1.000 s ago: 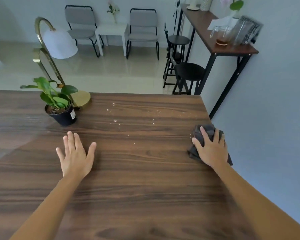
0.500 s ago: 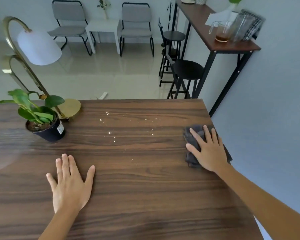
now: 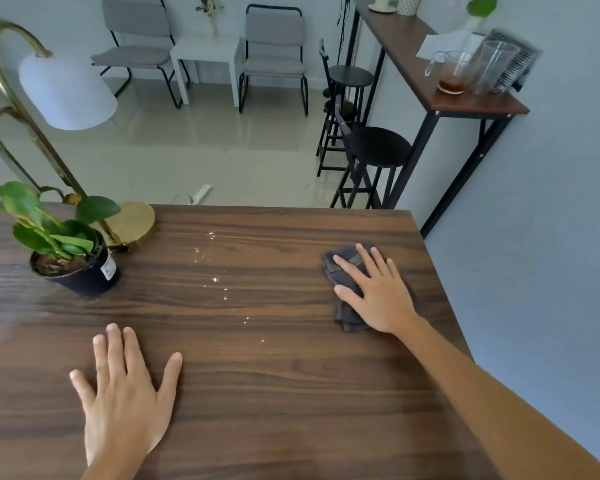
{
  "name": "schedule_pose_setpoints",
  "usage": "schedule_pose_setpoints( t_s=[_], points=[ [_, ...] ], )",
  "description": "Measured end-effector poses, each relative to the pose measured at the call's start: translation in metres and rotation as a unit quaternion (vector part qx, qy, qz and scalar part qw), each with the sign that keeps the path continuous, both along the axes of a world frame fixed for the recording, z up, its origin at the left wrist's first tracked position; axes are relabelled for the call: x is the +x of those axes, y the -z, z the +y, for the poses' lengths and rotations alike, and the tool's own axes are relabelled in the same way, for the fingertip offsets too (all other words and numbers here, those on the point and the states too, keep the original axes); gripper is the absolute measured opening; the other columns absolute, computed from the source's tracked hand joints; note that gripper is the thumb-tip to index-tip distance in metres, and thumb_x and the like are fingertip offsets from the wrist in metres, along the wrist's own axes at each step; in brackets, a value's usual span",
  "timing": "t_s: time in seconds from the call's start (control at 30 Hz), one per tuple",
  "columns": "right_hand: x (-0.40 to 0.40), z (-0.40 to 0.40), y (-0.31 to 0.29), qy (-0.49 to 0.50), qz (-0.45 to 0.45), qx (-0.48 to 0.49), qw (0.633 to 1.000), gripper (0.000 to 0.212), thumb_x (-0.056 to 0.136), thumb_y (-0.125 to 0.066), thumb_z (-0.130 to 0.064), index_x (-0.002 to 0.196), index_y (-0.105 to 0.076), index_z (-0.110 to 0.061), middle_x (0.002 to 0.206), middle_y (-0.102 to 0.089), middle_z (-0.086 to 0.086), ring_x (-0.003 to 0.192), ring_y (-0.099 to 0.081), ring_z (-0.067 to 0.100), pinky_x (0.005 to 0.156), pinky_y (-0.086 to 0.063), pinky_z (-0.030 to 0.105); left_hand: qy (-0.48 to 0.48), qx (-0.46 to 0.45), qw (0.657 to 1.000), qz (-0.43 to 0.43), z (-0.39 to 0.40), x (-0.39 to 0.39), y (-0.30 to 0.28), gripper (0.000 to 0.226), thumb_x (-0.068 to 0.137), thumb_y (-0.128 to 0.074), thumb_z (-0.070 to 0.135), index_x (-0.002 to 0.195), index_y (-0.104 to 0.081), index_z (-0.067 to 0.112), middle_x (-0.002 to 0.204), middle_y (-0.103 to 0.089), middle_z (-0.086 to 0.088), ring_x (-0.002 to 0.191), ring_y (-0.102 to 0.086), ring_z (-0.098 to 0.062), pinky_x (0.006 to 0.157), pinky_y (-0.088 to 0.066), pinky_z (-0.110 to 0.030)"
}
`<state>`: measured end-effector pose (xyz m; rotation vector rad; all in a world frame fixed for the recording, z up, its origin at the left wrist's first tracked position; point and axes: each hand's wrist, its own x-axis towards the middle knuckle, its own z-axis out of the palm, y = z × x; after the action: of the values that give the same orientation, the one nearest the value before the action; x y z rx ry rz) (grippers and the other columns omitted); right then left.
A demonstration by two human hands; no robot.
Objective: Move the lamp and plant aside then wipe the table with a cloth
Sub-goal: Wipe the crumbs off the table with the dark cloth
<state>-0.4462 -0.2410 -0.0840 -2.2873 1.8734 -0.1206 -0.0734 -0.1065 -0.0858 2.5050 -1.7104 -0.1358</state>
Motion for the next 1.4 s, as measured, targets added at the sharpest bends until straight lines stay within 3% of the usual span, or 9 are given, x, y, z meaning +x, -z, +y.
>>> schedule_pose_setpoints(
  t_s=[0.17,0.37,0.6,0.77,0.9,1.03,1.1,1.17,1.4],
  points=[
    [0.001,-0.104,-0.009,0.249,0.007,0.027,0.968,0.065,0.092,-0.020,-0.067,0.151,-0.010,-0.042,0.163,0.001,0.014,0.148,0.006,0.040,0.118,0.003,0.057,-0.010,-0.001,1.000,0.002,-0.005,-0.002,0.000,0.089,0.082,-0.016,0.067,0.147,-0.026,0.007,0.160,-0.018,-0.012,0.148,-0.013,-0.028,0.110,-0.016,-0.065],
    [0.052,-0.129,-0.009,0.001,0.007,0.024,1.000,0.061,0.093,-0.021,-0.067,0.149,-0.012,-0.048,0.164,-0.005,0.006,0.150,0.001,0.031,0.120,0.000,0.050,-0.021,0.007,1.000,-0.003,-0.008,0.001,0.005,0.093,0.078,-0.016,0.070,0.148,-0.026,0.010,0.161,-0.016,-0.008,0.147,-0.013,-0.027,0.110,-0.015,-0.065],
    [-0.070,-0.149,-0.005,0.214,0.016,0.018,0.976,0.069,0.091,-0.014,-0.069,0.152,-0.015,-0.036,0.161,-0.015,0.015,0.147,-0.011,0.034,0.119,-0.012,0.052,-0.017,-0.001,1.000,0.005,-0.008,0.002,0.009,0.092,0.077,-0.016,0.072,0.148,-0.025,0.013,0.161,-0.016,-0.008,0.148,-0.013,-0.027,0.110,-0.015,-0.066],
    [-0.056,-0.086,-0.003,0.209,0.019,0.006,0.978,0.073,0.091,-0.012,-0.067,0.154,-0.010,-0.030,0.162,-0.004,0.020,0.149,-0.001,0.036,0.121,-0.006,0.051,-0.004,0.000,1.000,0.010,-0.004,0.001,0.006,0.090,0.079,-0.013,0.070,0.149,-0.022,0.014,0.161,-0.012,-0.009,0.149,-0.008,-0.027,0.111,-0.013,-0.065],
    [-0.006,0.040,-0.003,0.087,0.008,0.031,0.996,0.076,0.081,0.006,-0.077,0.150,0.005,-0.046,0.162,0.013,0.012,0.149,0.011,0.032,0.121,0.005,0.043,-0.002,0.020,1.000,0.017,-0.002,0.001,-0.001,0.089,0.082,-0.012,0.068,0.149,-0.022,0.011,0.161,-0.011,-0.011,0.149,-0.006,-0.027,0.111,-0.015,-0.064],
    [0.054,0.116,-0.002,-0.011,0.030,0.000,0.999,0.077,0.083,-0.007,-0.080,0.151,0.000,-0.044,0.159,-0.005,0.018,0.147,-0.009,0.038,0.116,-0.003,0.042,0.001,0.002,0.992,0.124,-0.002,0.003,-0.013,0.082,0.087,-0.016,0.069,0.151,0.002,0.019,0.160,0.016,0.000,0.145,0.022,-0.015,0.117,0.004,-0.054],
    [0.069,0.090,-0.006,0.015,0.032,-0.002,0.999,0.089,0.079,-0.005,-0.085,0.151,0.013,-0.035,0.159,0.001,0.015,0.148,-0.004,0.035,0.119,-0.003,0.042,-0.020,-0.024,0.979,0.200,-0.005,0.024,-0.024,0.075,0.090,-0.024,0.061,0.151,0.004,0.027,0.158,0.021,0.007,0.140,0.028,-0.007,0.117,0.012,-0.049],
    [0.089,0.034,-0.012,0.063,0.008,0.010,0.998,0.090,0.079,0.002,-0.081,0.151,0.018,-0.029,0.162,0.004,0.013,0.150,0.001,0.034,0.119,-0.001,0.046,-0.022,-0.055,0.986,0.154,-0.004,0.056,-0.028,0.072,0.091,-0.022,0.058,0.151,0.002,0.026,0.159,0.017,0.008,0.142,0.025,-0.008,0.116,0.013,-0.047],
    [0.258,-0.135,-0.013,0.042,-0.024,0.054,0.997,0.059,0.097,-0.013,-0.058,0.153,-0.009,-0.039,0.164,0.004,0.012,0.149,0.006,0.037,0.120,0.003,0.053,-0.016,-0.031,0.999,0.020,0.002,0.096,0.000,0.081,0.087,-0.003,0.062,0.151,-0.008,0.013,0.161,-0.001,-0.002,0.148,0.006,-0.018,0.119,-0.005,-0.049]
  ],
)
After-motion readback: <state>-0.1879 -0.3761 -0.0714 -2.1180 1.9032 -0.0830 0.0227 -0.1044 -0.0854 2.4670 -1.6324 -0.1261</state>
